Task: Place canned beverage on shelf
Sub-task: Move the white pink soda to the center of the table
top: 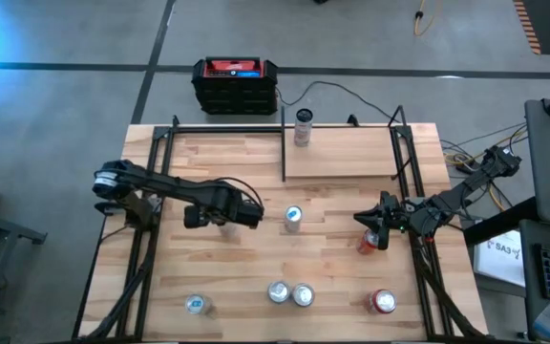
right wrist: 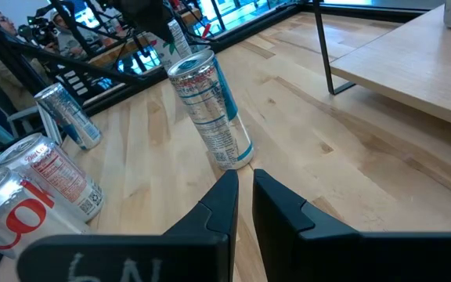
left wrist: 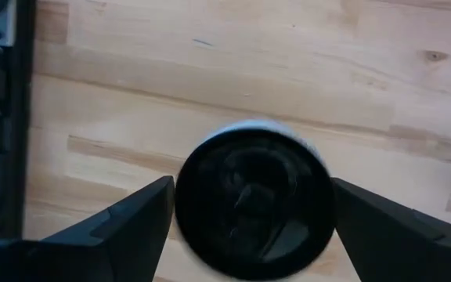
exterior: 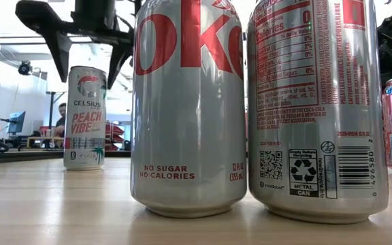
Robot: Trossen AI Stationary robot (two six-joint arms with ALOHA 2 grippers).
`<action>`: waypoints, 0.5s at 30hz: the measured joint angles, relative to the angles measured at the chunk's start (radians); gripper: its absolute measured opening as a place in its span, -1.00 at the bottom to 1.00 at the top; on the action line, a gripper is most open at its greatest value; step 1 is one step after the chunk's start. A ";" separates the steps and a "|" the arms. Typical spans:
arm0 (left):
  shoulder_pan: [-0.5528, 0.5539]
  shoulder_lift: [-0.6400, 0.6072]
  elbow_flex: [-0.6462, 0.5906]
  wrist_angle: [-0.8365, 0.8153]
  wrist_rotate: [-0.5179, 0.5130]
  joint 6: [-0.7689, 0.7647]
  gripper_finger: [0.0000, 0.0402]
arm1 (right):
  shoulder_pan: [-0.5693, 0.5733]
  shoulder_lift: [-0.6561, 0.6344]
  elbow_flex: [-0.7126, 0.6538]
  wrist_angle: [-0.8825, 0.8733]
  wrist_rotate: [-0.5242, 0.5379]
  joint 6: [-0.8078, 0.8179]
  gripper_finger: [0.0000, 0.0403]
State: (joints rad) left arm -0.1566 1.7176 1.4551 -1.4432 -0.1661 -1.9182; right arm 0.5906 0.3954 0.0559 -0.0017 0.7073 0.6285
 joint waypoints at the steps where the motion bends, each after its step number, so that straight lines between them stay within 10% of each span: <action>1: 0.004 0.000 -0.013 0.018 0.000 -0.001 0.56 | 0.000 0.000 0.000 0.000 0.000 0.000 -0.86; 15: 0.015 -0.002 -0.070 0.102 0.001 -0.004 0.50 | 0.000 0.000 0.000 0.000 0.000 0.000 -0.86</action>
State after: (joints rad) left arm -0.1421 1.7157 1.3846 -1.3412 -0.1655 -1.9221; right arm 0.5903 0.3954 0.0559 -0.0017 0.7074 0.6288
